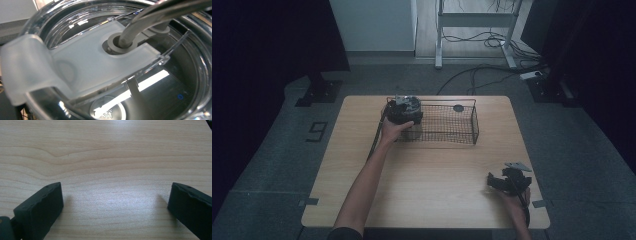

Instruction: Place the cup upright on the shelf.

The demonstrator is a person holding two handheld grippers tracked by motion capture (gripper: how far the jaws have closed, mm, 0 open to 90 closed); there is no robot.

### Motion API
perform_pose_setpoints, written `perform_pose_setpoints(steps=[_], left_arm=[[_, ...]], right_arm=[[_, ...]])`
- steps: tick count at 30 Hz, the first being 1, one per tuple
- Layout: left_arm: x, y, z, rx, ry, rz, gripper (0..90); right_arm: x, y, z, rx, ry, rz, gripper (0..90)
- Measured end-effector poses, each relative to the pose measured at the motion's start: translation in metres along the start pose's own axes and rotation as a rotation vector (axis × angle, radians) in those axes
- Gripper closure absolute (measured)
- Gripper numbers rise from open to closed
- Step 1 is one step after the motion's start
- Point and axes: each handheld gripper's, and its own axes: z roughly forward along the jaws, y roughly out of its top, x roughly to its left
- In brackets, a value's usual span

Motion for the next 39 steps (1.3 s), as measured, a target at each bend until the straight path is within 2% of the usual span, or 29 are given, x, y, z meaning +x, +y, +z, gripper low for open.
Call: perform_pose_setpoints(steps=[4, 6, 10, 19, 21, 27, 31, 39], left_arm=[[-0.003, 0.000, -0.001, 0.008, 0.028, 0.002, 3.0], [-0.004, 0.000, -0.002, 0.007, 0.031, 0.008, 0.0], [-0.005, 0.001, -0.008, -0.009, 0.039, 0.016, 0.0], [-0.003, 0.005, -0.031, -0.061, 0.044, 0.007, 0.0], [-0.004, 0.005, -0.038, -0.069, 0.046, 0.015, 0.0], [-0.007, 0.001, -0.059, -0.078, 0.040, 0.040, 0.0], [-0.009, -0.002, -0.071, -0.076, 0.041, 0.042, 0.0], [-0.017, -0.011, -0.091, -0.072, -0.023, 0.051, 0.0]], right_arm=[[0.000, 0.000, 0.000, -0.001, 0.000, 0.001, 0.0], [0.000, 0.000, 0.000, 0.000, 0.000, 0.000, 0.0], [0.000, 0.000, 0.000, -0.001, 0.000, 0.000, 0.0], [0.000, 0.000, 0.000, 0.000, 0.000, 0.000, 0.0], [0.000, 0.000, 0.000, -0.001, 0.000, 0.000, 0.0], [0.000, 0.000, 0.000, -0.001, 0.000, 0.000, 0.0], [0.000, 0.000, 0.000, -0.001, 0.000, 0.000, 0.0], [0.000, 0.000, 0.000, 0.000, 0.000, 0.000, 0.0]])
